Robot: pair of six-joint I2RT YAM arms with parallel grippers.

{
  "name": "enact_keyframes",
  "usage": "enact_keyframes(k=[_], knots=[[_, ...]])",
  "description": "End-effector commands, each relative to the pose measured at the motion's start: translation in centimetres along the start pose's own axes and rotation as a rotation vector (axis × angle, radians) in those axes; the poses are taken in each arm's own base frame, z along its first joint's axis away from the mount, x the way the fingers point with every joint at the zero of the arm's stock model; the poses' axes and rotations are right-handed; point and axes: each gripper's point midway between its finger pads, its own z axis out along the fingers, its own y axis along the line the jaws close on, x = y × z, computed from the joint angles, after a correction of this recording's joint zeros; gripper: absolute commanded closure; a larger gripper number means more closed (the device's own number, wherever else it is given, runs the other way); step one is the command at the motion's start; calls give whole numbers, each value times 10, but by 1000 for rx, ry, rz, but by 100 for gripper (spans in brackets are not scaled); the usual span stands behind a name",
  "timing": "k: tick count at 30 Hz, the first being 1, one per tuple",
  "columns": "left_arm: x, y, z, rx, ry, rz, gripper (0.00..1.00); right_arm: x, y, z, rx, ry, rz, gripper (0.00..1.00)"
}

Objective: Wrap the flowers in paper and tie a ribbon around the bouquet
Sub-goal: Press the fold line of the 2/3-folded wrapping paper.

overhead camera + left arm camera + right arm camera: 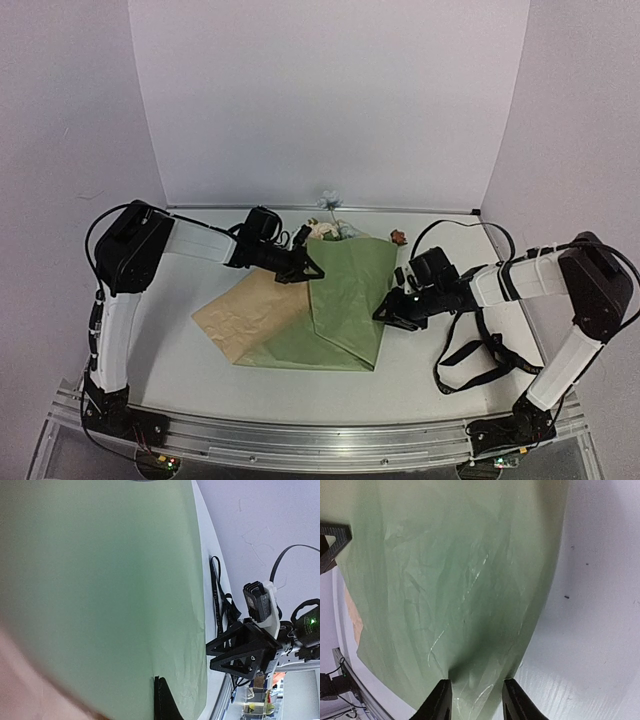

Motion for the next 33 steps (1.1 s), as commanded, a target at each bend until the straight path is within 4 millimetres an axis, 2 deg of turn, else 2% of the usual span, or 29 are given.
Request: enact_keyframes(k=[1,8,11,16,24,33], knots=[[-24,-36,-27,-3,-108,112,100,-1,30,-18,-123,12,6,65],[-19,-28,-33,-51,-122,96,100,11,45,-34,-203,48,35,69],[-15,-25,-32,-58,-119,81,100,20,55,-35,-235,79,34,71],[-7,-17,-32,-74,-109,45,100,39,57,-22,-242,141,37,71],[2,-7,-37,-104,-128,6,100,51,60,4,-281,169,90,73],[1,9,-42,-174,-150,-7,100,74,47,9,-255,180,99,72]])
